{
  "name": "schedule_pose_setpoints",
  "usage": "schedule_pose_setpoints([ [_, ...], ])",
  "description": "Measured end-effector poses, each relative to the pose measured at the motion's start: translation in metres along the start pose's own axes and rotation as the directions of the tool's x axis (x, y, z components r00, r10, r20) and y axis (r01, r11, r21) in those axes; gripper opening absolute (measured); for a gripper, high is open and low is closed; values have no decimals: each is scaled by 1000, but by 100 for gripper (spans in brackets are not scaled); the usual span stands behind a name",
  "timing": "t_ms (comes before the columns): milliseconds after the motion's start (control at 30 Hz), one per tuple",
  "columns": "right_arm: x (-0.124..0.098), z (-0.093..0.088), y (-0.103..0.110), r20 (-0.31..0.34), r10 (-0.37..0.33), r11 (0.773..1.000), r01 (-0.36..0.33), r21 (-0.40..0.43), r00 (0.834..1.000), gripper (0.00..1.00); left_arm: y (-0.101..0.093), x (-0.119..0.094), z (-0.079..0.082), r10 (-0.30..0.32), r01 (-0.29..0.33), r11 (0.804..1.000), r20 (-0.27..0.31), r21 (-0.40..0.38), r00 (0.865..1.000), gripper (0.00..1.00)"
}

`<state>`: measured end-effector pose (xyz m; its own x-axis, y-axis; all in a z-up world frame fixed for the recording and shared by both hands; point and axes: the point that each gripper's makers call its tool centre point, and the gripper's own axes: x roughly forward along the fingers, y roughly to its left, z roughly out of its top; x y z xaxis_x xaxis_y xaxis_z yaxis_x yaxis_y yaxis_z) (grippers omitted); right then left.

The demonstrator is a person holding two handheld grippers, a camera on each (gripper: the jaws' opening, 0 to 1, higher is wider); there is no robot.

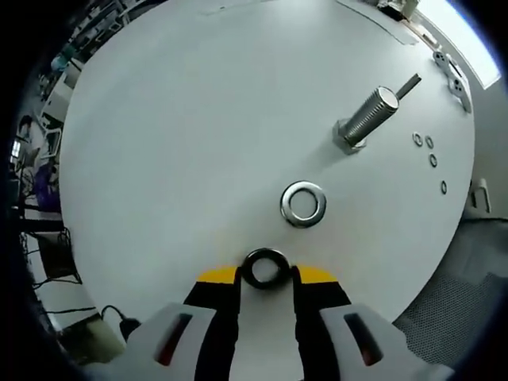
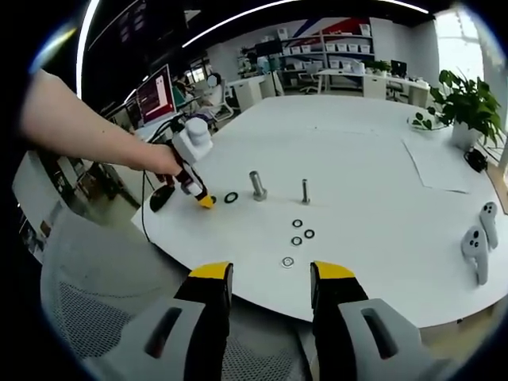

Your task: Place the washer onto the threaded stud by aligning its center hole with the stud, sliding it down to the base, and recovering from edge contact or off-axis alignment until the washer reaches the visible bottom stop.

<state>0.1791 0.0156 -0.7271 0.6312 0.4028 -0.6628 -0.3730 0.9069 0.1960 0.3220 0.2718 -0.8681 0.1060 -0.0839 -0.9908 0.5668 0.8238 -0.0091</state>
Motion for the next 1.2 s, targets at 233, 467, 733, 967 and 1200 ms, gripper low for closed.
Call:
schedule_pose_setpoints([
  [233, 0, -1, -1, -6, -5, 1000, 5, -1, 1000, 42, 0, -1, 0, 2, -2, 1000, 12, -13, 1000, 21],
  [467, 0, -3, -1, -13, -8, 1000, 8, -3, 1000, 41, -1, -3, -2, 14, -14, 1000, 20, 5, 1000, 20],
  [733, 0, -4, -1, -23, -8, 1000, 8, -12, 1000, 41, 1, -2, -2, 7, -9, 999, 47, 37, 999, 19],
  [967, 1, -4, -2, -27, -12, 1000, 12, -10, 1000, 42, 0, -3, -3, 0, -4, 997, 52, 76, 999, 19],
  [1200, 1, -5, -2, -29, -13, 1000, 12, -9, 1000, 42, -4, -3, -9, -5, 4, 985, 11, 175, 1000, 18],
])
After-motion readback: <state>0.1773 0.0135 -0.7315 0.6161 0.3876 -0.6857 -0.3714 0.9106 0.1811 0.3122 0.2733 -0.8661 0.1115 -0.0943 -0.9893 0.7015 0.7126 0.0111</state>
